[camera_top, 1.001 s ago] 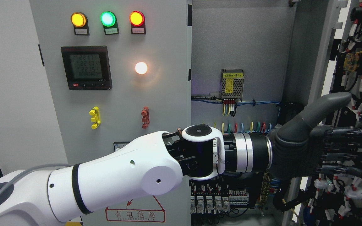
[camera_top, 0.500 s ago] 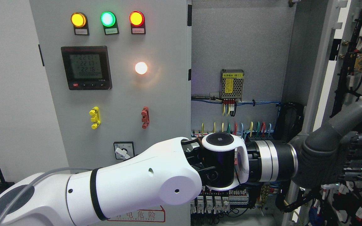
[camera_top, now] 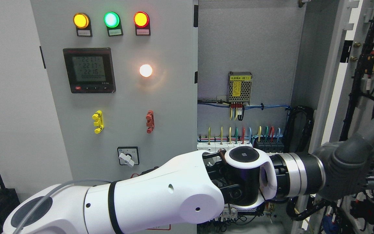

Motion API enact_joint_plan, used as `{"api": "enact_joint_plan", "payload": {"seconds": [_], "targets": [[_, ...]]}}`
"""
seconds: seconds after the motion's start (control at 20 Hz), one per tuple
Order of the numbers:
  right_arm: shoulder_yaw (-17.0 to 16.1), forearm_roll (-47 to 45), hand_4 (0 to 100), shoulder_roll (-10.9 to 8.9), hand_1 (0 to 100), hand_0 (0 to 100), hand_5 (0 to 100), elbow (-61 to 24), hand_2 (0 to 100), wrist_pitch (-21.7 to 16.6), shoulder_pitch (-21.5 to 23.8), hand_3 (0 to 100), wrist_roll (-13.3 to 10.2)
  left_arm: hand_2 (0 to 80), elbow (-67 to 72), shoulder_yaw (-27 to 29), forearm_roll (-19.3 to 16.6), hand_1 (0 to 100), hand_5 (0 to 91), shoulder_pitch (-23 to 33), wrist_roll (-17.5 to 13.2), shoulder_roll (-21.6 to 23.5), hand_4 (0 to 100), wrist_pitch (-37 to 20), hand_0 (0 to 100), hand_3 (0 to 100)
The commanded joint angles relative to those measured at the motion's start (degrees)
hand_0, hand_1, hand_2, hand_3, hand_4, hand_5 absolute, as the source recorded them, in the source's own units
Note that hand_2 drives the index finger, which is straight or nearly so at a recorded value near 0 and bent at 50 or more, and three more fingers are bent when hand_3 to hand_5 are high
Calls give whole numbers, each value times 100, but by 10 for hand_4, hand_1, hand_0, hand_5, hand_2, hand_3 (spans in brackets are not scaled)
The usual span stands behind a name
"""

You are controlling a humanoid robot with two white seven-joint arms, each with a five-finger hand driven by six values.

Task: Open door with both hands
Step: 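Push the door outward with the left hand, swinging it wide open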

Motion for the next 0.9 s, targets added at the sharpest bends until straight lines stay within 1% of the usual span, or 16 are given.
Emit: {"api": "enact_joint_plan", "payload": {"seconds": [0.0,0.3,0.45,0.5,0.6,0.85], "targets": [[0,123,0,0,0,382,0,-185,0,-5,185,0,1,0,-4,72,-40,0,0,28,22,-256,0,-4,0,0],[0,123,0,0,0,381,0,-185,0,-5,185,0,1,0,-12,169,-40,0,0,45,13,-238,0,14,0,0],[0,123,0,0,0,381,0,-185,0,-5,185,0,1,0,-21,213,-31,0,0,115,-31,-151,0,49,0,0],[0,123,0,0,0,381,0,-185,0,-5,185,0,1,0,-30,222,-31,0,0,203,-57,-55,0,58,0,0],[0,123,0,0,0,381,0,-185,0,-5,184,0,1,0,-65,335,-48,0,0,396,-119,279,0,84,0,0],[0,123,0,0,0,381,0,-185,0,-5,185,0,1,0,-389,424,-48,0,0,765,-277,1298,0,93,0,0]]}}
